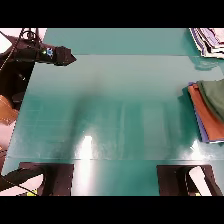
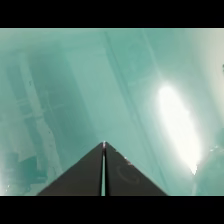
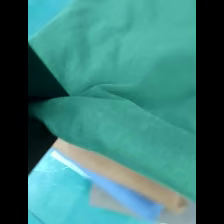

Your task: Fold the shirts.

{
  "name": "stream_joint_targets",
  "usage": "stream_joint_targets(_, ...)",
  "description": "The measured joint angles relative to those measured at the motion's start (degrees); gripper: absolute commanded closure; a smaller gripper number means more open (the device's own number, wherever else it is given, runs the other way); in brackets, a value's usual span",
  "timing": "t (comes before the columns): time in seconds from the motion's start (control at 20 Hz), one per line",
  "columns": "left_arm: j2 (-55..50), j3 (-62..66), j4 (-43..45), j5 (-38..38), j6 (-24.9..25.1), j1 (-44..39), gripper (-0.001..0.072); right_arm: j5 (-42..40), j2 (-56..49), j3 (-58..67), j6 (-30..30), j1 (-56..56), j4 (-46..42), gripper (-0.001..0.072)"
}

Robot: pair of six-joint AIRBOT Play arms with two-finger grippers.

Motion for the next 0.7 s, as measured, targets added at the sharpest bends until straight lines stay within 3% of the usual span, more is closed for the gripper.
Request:
stream_joint_targets(0.1, 0.0, 0.0, 0.0, -0.28, 0.26, 0.0, 0.0682, -1.14, 1.55, -4.13, -0.02, -0.92, -0.39, 0.0231)
stream_joint_targets(0.2, 0.0, 0.0, 0.0, -0.55, 0.63, 0.0, 0.0682, -1.95, 2.38, -6.4, -0.07, -1.36, -1.7, 0.014)
stream_joint_targets(0.4, 0.0, 0.0, 0.0, -0.68, 0.9, 0.0, 0.0681, -2.56, 3.13, -5.05, -0.96, -0.74, -1.64, 0.014)
stream_joint_targets(0.7, 0.0, 0.0, 0.0, -0.74, 1.03, 0.0, 0.0681, -3.72, 0.76, 3.98, -4.76, 16.2, 11.89, 0.0143)
